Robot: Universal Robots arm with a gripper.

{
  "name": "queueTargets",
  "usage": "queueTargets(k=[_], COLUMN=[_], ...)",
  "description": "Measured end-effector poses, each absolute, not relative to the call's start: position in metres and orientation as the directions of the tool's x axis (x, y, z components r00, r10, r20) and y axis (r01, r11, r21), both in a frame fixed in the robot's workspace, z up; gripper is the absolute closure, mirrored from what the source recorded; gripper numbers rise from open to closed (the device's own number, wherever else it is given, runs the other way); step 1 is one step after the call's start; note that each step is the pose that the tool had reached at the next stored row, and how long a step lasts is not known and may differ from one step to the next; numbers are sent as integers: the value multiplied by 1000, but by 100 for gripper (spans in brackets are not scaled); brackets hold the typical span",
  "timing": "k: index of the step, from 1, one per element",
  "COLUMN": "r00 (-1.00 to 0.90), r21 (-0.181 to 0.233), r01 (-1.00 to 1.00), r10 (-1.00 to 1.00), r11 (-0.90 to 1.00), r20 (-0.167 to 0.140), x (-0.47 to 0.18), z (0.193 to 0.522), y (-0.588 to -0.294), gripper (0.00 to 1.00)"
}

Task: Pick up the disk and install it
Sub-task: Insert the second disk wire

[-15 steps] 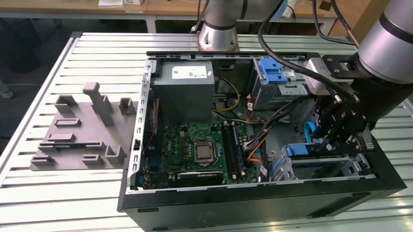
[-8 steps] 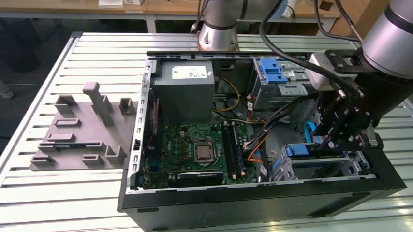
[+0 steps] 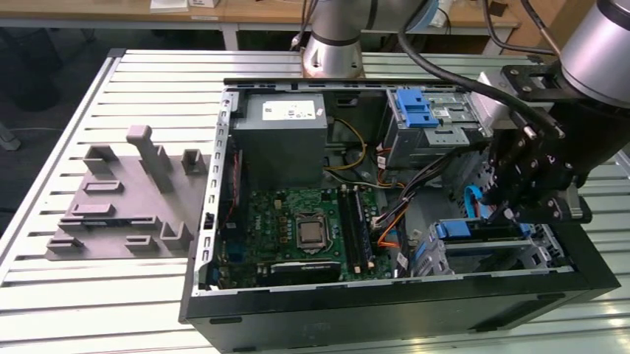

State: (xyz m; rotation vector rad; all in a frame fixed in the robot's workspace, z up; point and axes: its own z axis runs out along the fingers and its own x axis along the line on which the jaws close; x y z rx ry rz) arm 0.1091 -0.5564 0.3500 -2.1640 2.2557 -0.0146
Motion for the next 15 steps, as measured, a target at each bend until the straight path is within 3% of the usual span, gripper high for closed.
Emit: queueTargets(k=[1,4,6,15], r00=[-41,-41,-41,-41], r21=[-18,-18,-18,-18], r01=[-999,-999,-999,-999], r10=[-999,-999,-999,-999], r11=[42,41,42,42], r20=[-5,-5,-5,-5], x=[109,109,109,109], z=[351,351,351,351], y=[-556,-556,-556,-556], gripper=[71,77,89,89])
